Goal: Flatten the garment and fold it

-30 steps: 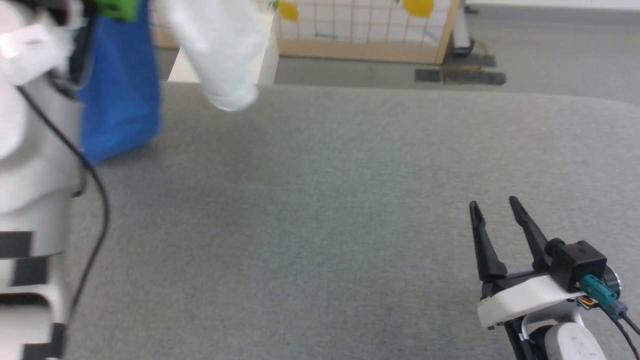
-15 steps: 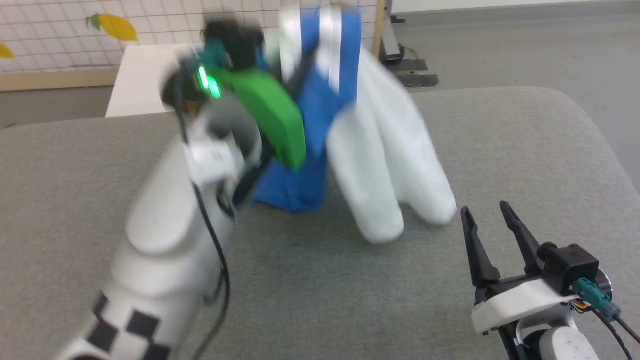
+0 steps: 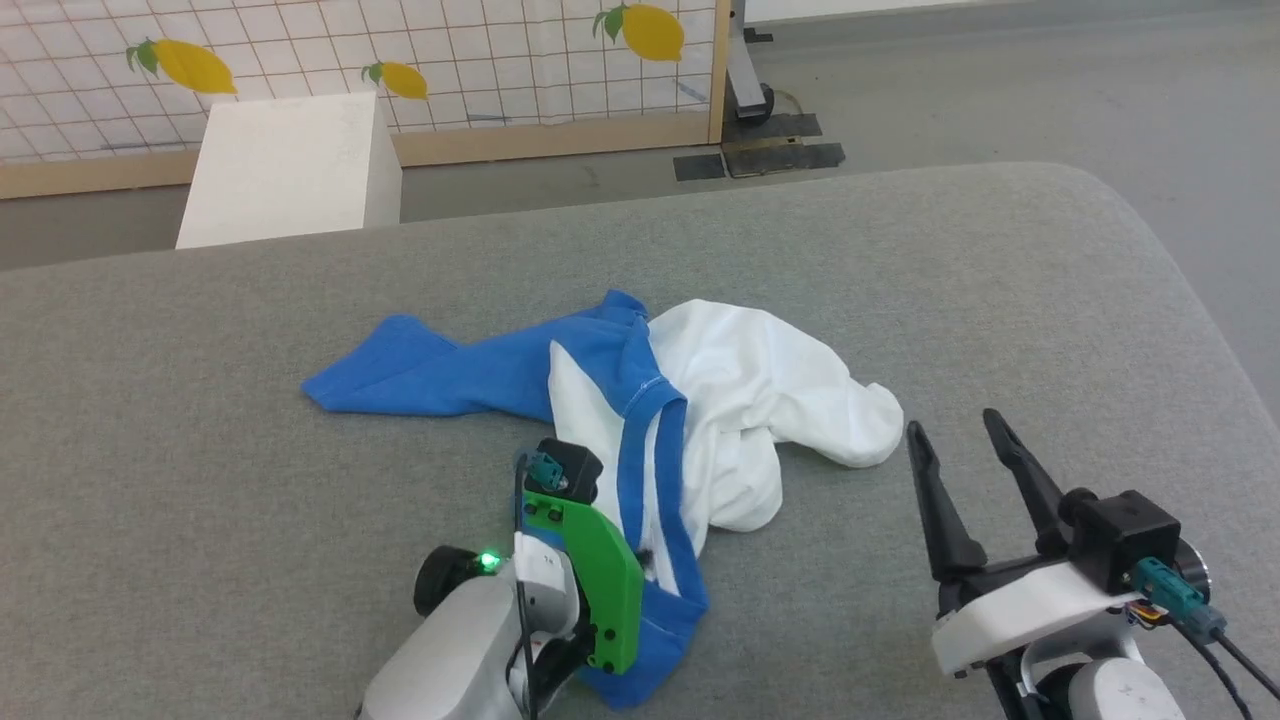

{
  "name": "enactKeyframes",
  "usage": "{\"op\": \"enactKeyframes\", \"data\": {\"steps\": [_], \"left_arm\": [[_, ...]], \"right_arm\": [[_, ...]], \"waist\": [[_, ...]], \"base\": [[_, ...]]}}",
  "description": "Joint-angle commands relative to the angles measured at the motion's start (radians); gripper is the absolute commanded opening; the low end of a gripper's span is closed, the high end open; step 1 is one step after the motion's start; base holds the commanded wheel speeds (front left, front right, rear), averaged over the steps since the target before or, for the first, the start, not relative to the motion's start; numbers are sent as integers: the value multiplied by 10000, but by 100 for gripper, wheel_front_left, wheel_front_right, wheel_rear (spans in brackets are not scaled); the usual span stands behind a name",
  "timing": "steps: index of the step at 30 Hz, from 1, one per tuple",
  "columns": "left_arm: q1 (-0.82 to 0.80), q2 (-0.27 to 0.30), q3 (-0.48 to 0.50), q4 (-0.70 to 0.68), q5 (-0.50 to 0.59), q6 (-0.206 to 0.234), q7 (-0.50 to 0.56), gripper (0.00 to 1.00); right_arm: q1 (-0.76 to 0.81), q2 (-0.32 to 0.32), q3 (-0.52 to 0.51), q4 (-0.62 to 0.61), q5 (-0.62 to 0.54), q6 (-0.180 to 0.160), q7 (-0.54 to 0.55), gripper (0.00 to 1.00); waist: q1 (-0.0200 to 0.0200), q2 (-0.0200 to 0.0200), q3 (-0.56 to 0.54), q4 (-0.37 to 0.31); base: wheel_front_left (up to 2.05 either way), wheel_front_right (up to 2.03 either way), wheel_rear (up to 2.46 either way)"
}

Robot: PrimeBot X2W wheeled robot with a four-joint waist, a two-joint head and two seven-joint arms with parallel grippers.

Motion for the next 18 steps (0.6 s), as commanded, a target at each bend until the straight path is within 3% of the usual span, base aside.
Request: {"op": "enactKeyframes", "data": {"steps": [1,10,18], "left_arm": [[285,-87,24,-35,-182,-13,-9,100],[811,357,888,-2117,144,448,-2908,100],[1883,1106,2184,-3556,906,1669,-6051,100]], "right_arm": [[123,8,59,-15,54,-15,34,100],[217,8,18,-100,36,-15,75,100],[-9,9,-23,-282,-9,-15,122,100]], "waist": [[1,-1,-37,69],[1,-1,-217,623],[1,-1,-95,1425]], "base": [[0,0,0],[0,0,0],[0,0,0]]}}
